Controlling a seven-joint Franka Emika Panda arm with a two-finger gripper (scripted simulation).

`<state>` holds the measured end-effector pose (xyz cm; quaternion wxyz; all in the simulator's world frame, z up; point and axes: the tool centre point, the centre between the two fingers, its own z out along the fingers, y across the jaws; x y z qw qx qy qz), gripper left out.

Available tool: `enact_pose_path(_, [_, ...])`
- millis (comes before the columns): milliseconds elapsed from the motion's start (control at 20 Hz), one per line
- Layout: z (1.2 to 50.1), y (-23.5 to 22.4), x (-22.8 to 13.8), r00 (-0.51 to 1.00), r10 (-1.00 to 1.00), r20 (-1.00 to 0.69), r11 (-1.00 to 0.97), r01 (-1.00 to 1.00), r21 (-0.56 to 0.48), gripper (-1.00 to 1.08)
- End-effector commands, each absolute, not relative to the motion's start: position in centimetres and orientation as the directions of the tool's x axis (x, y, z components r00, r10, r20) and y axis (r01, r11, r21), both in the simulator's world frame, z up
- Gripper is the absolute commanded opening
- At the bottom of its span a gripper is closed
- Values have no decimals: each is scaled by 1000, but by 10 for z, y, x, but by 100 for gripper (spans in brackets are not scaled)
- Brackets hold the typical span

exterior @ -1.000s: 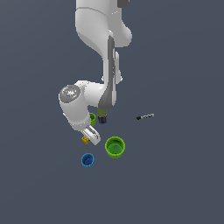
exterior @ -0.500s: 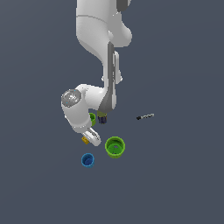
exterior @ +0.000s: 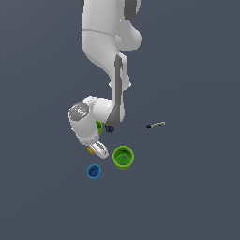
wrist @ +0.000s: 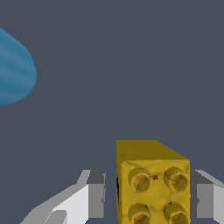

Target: Pick up a designated object from a clutter of objects.

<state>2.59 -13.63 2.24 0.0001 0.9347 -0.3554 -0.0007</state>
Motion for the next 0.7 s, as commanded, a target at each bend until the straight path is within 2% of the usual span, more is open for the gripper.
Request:
enact_pose_path(0, [22, -136, 26, 747, -664, 0, -747, -664, 0, -100])
enact_pose_path(650, [26, -137, 25, 748, -664, -1, -748, -664, 0, -100])
